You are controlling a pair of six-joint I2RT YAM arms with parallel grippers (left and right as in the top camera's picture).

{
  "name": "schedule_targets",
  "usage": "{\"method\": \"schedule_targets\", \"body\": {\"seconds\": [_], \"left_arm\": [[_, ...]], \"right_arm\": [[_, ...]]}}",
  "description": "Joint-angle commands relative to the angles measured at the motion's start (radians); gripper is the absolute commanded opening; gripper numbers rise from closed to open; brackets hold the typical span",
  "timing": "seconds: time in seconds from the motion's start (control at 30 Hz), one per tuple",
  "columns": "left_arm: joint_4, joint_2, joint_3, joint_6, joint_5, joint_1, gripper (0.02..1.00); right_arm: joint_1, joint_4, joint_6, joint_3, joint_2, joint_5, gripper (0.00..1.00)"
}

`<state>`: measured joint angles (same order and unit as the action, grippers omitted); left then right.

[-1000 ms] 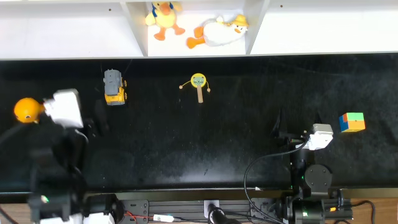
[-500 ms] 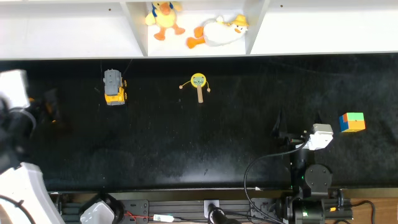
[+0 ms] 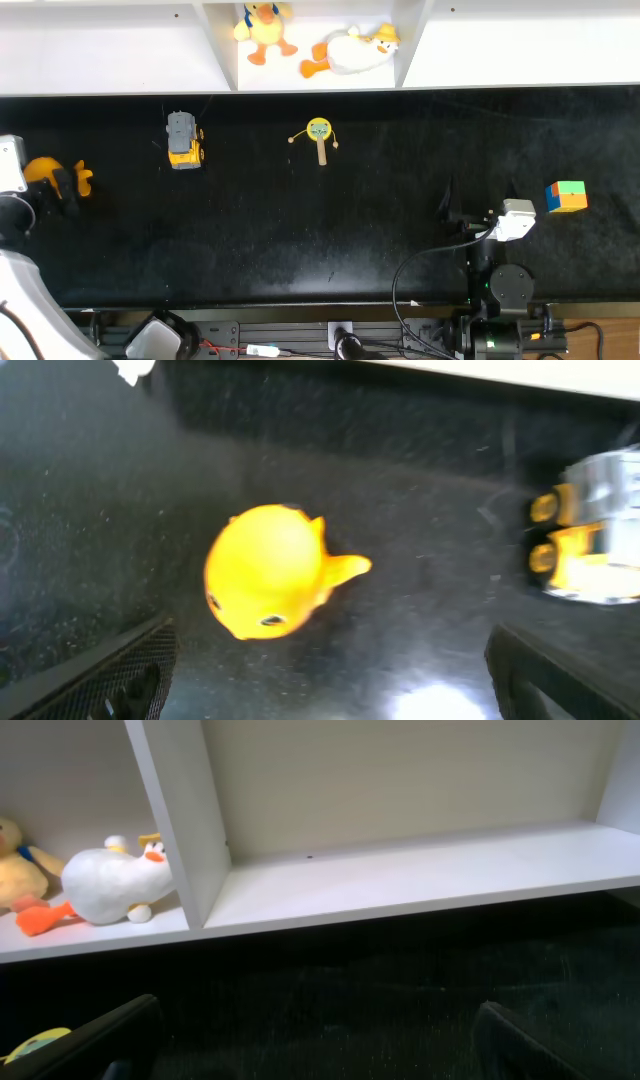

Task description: Store Toys

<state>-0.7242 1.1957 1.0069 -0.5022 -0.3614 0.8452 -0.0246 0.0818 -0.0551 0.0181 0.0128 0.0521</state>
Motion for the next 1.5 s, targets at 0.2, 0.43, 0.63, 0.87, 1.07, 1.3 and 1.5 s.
{"method": "schedule_targets", "body": {"seconds": [0.2, 0.43, 0.63, 0.87, 1.07, 1.3, 1.5], "left_arm": [[0.073, 0.136, 0.018, -0.131, 0.023, 0.012, 0.998], [0.137, 0.230, 0.012, -0.131, 0.026, 0.012, 0.998], [0.160, 0.300, 0.011, -0.131, 0.029, 0.012, 0.882], [0.219, 0.325, 0.012, -0.123, 0.014, 0.011, 0.211], [0.272, 0.299, 0.040, -0.002, -0.015, 0.010, 0.099], [0.197, 0.284, 0.216, 0.060, -0.005, -0.074, 0.102], [0.248, 0.286, 0.277, 0.128, 0.008, -0.178, 0.110]], "right_arm": [[0.000, -0.005, 0.002, -0.013, -0.009, -0.003, 0.993], [0.000, -0.005, 0.002, -0.013, -0.009, -0.003, 0.996], [0.000, -0.005, 0.002, -0.013, -0.009, -0.003, 0.993], [0.000, -0.005, 0.002, -0.013, -0.009, -0.003, 0.996], [0.000, -0.005, 0.002, -0.013, -0.009, -0.003, 0.996], [0.000, -0.005, 0.002, -0.013, -0.009, -0.003, 0.996], [0.000, -0.005, 0.002, -0.013, -0.009, -0.003, 0.996]]}}
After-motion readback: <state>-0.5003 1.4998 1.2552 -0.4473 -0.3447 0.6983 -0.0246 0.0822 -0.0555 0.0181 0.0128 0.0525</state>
